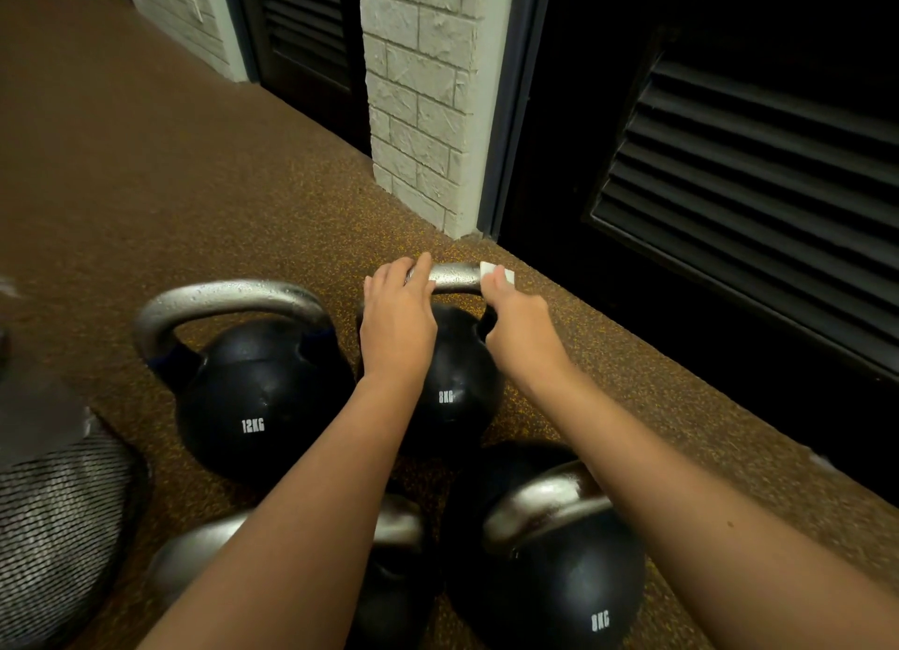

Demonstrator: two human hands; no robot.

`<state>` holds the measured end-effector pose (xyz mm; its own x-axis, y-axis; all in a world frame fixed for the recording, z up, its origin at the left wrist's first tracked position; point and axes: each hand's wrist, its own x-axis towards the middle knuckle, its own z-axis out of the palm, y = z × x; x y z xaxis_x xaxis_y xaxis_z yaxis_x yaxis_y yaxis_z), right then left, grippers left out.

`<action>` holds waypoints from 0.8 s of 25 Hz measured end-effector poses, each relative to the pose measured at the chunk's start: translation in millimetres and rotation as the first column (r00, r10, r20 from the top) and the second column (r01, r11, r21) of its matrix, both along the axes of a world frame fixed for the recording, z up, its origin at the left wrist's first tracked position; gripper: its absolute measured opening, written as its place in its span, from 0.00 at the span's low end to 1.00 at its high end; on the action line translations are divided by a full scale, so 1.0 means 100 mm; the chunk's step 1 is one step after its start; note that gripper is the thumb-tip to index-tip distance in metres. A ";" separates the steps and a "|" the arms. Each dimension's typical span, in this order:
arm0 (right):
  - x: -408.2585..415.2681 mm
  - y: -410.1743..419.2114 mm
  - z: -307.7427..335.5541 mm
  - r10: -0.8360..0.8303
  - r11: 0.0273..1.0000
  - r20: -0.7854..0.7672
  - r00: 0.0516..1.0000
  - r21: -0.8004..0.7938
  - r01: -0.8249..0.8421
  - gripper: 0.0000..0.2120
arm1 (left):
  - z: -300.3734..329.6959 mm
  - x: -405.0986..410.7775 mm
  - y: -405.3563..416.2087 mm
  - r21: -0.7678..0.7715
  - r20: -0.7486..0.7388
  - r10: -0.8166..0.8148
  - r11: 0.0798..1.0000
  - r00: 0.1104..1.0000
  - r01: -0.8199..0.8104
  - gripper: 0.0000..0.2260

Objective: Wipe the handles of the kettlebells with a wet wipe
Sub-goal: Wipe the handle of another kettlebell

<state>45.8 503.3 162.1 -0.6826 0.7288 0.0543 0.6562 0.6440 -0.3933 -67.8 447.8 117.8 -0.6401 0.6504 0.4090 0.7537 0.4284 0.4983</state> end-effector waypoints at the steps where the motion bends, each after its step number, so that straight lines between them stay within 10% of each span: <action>1: 0.02 0.03 -0.02 -0.007 1.000 -0.001 1.000 -0.019 0.007 0.27 | 0.00 0.00 0.00 -0.001 -0.001 -0.001 1.000 1.000 0.001 0.17; 10: -0.05 0.09 0.03 -0.010 0.999 -0.009 1.000 0.047 0.010 0.21 | -0.01 -0.01 0.00 -0.015 -0.002 0.000 1.000 1.000 0.000 0.17; 20: -0.05 0.58 0.00 -0.188 0.886 -0.157 0.969 -0.454 0.098 0.17 | -0.01 -0.02 0.00 -0.015 0.005 0.003 1.000 1.000 -0.003 0.16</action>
<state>40.5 561.0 162.5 -0.5780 0.7970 -0.1755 0.6109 0.2800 -0.7405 -69.8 448.3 116.4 -0.6444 0.6542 0.3958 0.7496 0.4383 0.4960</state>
